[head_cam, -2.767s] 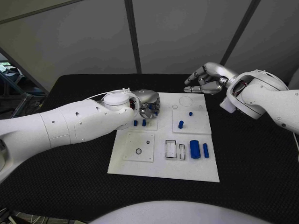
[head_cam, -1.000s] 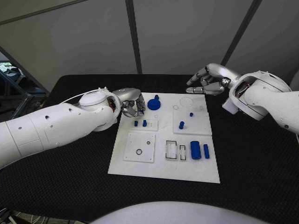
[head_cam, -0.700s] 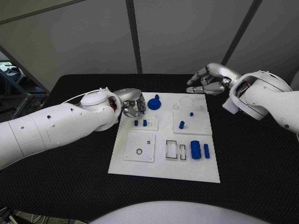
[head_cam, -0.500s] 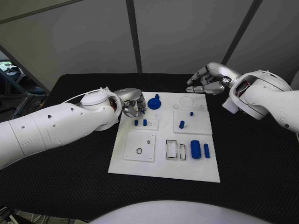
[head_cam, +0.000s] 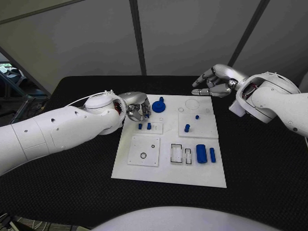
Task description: Assemble the parts on the task board
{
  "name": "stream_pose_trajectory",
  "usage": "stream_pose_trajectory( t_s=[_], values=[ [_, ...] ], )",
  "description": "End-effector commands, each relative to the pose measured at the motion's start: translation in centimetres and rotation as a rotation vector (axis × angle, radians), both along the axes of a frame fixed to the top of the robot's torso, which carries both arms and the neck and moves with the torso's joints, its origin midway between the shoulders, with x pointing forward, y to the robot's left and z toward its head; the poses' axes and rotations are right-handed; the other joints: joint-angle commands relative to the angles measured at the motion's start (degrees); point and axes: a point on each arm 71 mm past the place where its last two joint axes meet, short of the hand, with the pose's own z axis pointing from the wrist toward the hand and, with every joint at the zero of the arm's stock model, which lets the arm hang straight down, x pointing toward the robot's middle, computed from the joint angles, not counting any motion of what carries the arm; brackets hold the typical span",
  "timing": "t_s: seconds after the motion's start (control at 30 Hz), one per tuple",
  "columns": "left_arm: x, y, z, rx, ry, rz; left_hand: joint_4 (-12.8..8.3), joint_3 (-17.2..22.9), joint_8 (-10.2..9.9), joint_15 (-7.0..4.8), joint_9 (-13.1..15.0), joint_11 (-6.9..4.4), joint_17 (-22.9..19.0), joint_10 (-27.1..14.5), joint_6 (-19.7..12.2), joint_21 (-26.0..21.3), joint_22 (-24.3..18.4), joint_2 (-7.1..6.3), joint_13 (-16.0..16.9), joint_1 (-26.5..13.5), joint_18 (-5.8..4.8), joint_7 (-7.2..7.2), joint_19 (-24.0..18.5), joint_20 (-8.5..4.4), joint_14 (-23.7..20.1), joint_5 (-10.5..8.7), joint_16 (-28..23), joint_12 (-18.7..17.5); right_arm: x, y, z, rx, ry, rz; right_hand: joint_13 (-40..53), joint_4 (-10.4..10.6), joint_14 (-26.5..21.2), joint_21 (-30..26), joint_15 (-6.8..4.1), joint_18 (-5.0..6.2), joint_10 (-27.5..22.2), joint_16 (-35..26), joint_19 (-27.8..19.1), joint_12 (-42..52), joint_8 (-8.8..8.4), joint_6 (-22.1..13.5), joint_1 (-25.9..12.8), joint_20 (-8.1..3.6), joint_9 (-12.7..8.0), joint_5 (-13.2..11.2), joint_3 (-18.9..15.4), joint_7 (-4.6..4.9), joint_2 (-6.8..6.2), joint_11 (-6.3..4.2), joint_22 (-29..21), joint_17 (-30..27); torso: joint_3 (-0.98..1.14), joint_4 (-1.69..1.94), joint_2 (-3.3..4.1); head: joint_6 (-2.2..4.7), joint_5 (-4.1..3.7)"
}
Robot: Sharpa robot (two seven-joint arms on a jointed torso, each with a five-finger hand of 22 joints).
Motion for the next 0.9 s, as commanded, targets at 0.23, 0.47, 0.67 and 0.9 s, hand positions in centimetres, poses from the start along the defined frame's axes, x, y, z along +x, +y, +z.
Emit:
stream_pose_trajectory(
  t_s=[0.23, 0.47, 0.67, 0.9],
  values=[
    [0.09, -0.06, -0.25, 0.012, 0.02, 0.002, -0.2, 0.1, -0.6, -0.07, -0.1, 0.06, -0.2, 0.3, 0.0, 0.2, 0.1, -0.11, 0.1, -0.8, -1.9, 0.06, 0.4, 0.11, 0.1, -0.31, 0.4, -0.9, -0.02, 0.07, 0.12, -0.001, -0.004, 0.004, 1.3, 0.3, 3.2, -0.2, -0.42, 0.9, 0.0, -0.2, -0.2, 0.1, 0.14, 0.2, 0.2, -0.19, 0.1, 0.3, 0.1, -0.33, 0.24, -0.17, 0.0, 3.3, -0.02, -0.03, 0.03, -0.04, -0.11],
    [0.12, 0.0, -0.27, 0.013, 0.021, 0.005, 0.1, -0.7, -3.9, 0.39, -0.7, 0.56, -0.4, -0.7, -4.4, -0.1, 0.1, -1.15, 0.0, -2.5, -1.85, 0.4, 0.2, 0.48, 0.1, -0.3, 0.5, -2.8, -0.01, 0.01, 0.12, -0.001, -0.004, 0.003, 1.1, 0.3, 3.1, -0.3, -0.43, 0.93, -0.1, -0.3, -0.3, -0.1, 0.15, 0.2, 0.2, -0.19, 0.1, 0.4, 0.1, -0.33, 0.26, -0.17, -0.1, 3.1, -0.02, 0.05, -0.03, -0.08, -0.18],
    [0.11, 0.17, -0.21, 0.01, 0.015, 0.012, 0.3, -1.7, -5.3, 0.49, -0.6, 0.68, -0.5, -1.6, -6.1, -0.5, 0.0, -1.54, -0.1, -3.1, -1.78, 0.49, 0.1, 0.63, 0.1, -0.32, 0.6, -4.1, 0.01, -0.08, 0.11, -0.001, -0.005, 0.001, 1.1, 0.3, 3.1, -0.3, -0.43, 0.93, -0.1, -0.3, -0.3, -0.1, 0.15, 0.2, 0.2, -0.19, 0.1, 0.4, 0.1, -0.33, 0.26, -0.17, -0.1, 3.1, -0.03, 0.05, -0.05, -0.02, -0.13],
    [0.13, 0.37, -0.17, 0.009, 0.009, 0.021, 0.2, -3.0, -6.6, 0.45, -0.6, 0.63, -0.7, -2.1, -8.3, -0.6, 0.1, -1.43, 0.1, -3.0, -1.76, 0.55, 0.1, 0.66, 0.0, -0.25, 0.7, -5.0, 0.02, -0.27, 0.1, -0.003, -0.004, -0.003, 1.1, 0.3, 3.1, -0.3, -0.43, 0.93, -0.1, -0.3, -0.3, -0.1, 0.15, 0.2, 0.2, -0.19, 0.1, 0.4, 0.1, -0.33, 0.26, -0.17, -0.1, 3.1, -0.03, 0.06, -0.07, 0.05, -0.01]
  ],
)
